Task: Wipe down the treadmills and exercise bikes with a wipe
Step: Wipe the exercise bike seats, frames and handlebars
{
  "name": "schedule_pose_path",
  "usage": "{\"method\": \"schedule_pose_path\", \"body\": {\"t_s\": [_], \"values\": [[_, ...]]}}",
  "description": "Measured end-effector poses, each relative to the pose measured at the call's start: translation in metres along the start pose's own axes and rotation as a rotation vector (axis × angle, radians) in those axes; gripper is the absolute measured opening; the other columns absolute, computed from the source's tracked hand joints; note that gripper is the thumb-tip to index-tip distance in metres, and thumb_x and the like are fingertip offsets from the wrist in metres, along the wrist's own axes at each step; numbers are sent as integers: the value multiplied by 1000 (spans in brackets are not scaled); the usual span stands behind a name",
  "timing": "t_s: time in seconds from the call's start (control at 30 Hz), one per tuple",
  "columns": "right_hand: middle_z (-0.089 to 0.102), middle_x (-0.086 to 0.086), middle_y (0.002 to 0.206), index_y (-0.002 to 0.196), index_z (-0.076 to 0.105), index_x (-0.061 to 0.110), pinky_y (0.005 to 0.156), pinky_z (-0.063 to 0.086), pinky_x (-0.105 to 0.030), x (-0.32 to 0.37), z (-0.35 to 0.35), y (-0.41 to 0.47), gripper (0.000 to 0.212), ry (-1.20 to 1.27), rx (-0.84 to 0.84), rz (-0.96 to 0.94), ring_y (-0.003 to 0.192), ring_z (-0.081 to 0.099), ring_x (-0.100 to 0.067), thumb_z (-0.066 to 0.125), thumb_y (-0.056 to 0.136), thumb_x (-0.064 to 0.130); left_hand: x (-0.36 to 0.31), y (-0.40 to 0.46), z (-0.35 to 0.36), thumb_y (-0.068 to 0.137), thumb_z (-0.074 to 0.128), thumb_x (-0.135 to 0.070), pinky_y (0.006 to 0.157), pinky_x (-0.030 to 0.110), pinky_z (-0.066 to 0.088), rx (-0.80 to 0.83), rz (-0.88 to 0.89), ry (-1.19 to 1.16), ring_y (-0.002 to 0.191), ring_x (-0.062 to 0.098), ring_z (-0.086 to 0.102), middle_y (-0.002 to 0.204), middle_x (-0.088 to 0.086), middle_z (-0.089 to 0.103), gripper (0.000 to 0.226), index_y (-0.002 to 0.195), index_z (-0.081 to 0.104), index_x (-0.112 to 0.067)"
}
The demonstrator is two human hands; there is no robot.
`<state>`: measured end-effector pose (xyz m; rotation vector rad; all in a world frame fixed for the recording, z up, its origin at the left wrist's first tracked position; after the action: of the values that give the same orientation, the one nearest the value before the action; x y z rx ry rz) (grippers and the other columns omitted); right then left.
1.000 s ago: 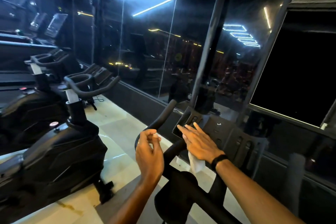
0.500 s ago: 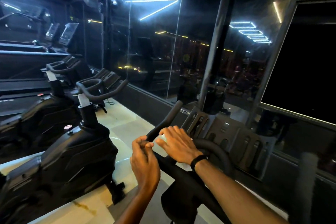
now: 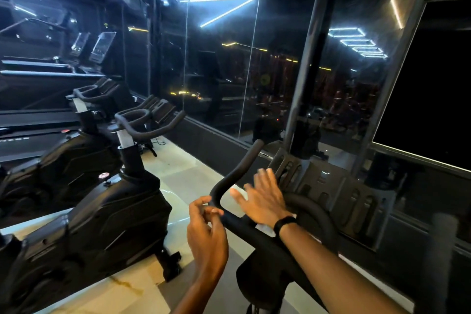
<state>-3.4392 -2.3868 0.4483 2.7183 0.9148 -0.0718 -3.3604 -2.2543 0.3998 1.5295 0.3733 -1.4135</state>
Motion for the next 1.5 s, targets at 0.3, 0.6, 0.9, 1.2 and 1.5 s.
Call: {"method": "schedule_pose_path", "body": {"t_s": [0.3,0.6,0.9,1.2,1.5], "values": [[58,-16,137,128,56,4,124,-1,-48,38,9,-26,52,54,206,-239,145,32,-29,33,105,45,2,-3,0,95,51,4,63,32,50,-27,-54,24,69,6,62,75,-5,63,34,112,51,-26],[68,0,126,112,74,18,113,-29,-54,-6,-4,-3,72,-91,79,29,146,33,-24,16,102,60,5,10,-20,99,49,-2,73,39,55,-40,-78,17,77,11,62,82,1,63,22,106,57,-21],[47,-8,136,132,53,10,123,-4,-51,32,-10,-53,53,22,215,-143,139,32,-27,39,103,52,4,2,-23,95,55,0,71,43,57,70,-100,45,75,10,62,79,-6,63,26,89,61,-24],[24,-7,162,155,25,10,125,20,-39,39,-10,-102,56,111,21,-94,154,8,-23,44,104,17,7,-3,-34,96,53,0,71,40,58,143,-127,25,76,13,62,81,-2,63,22,91,62,-19],[66,-3,117,121,68,12,104,47,-24,42,-25,-115,39,415,-193,74,109,60,-14,65,86,-4,-6,-18,-48,95,53,0,76,41,59,238,-155,40,83,14,64,85,-2,65,20,95,64,-17]]}}
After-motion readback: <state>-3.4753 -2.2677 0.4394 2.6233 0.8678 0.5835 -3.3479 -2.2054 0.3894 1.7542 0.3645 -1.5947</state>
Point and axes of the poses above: each hand's wrist, its own y-axis towards the middle knuckle, its own z-axis out of the palm, x = y × z, the point moved 1 cm from there along y, towards the middle knuckle
